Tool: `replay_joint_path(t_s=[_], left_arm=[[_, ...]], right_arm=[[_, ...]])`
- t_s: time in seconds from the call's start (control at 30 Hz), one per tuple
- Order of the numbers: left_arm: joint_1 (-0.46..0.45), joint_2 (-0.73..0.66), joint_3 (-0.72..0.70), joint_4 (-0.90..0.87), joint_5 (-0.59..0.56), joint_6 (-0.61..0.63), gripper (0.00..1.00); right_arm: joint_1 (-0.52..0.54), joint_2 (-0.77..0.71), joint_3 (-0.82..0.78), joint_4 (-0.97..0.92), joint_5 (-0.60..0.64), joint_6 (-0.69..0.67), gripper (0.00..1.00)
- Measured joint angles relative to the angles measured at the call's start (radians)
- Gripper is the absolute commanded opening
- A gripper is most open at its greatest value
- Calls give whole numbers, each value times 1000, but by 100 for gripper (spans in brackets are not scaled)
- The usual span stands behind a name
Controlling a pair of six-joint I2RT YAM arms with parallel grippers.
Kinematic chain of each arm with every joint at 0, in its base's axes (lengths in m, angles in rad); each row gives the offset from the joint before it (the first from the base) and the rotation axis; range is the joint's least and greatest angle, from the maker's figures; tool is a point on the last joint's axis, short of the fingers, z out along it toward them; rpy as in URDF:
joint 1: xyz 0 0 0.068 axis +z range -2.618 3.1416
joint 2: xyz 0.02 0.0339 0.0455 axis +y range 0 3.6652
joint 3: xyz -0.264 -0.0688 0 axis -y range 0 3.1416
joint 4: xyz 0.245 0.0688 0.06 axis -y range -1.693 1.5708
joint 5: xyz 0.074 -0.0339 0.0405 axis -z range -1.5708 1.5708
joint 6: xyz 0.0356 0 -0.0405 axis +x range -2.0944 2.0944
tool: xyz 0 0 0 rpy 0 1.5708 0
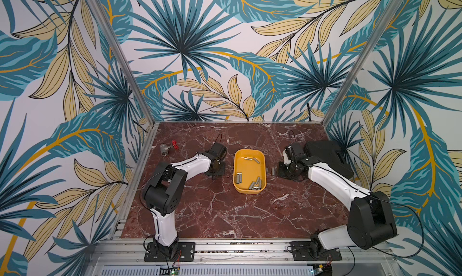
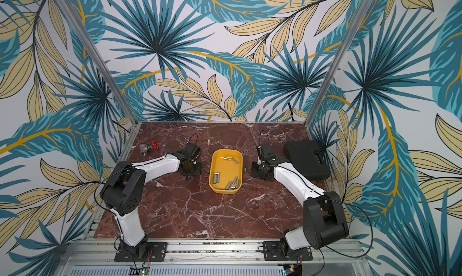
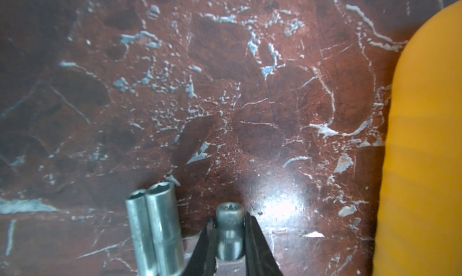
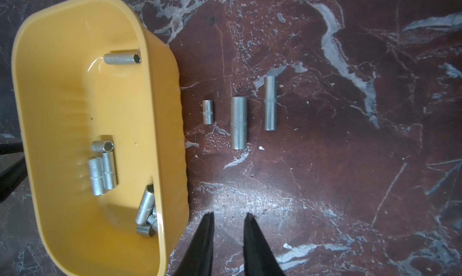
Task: Take out the socket from the storage box
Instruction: Place the socket head at the center of the board.
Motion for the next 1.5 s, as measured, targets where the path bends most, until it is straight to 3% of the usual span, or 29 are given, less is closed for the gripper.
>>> replay_joint_path(t_s=[1.1, 1.5], left_arm=[[0, 4, 0, 0, -49, 8, 39], [0, -50, 0, -2, -52, 12, 40]], right_arm=[[0, 0, 0, -1, 0, 0, 24], [0, 0, 2, -6, 0, -5, 25]])
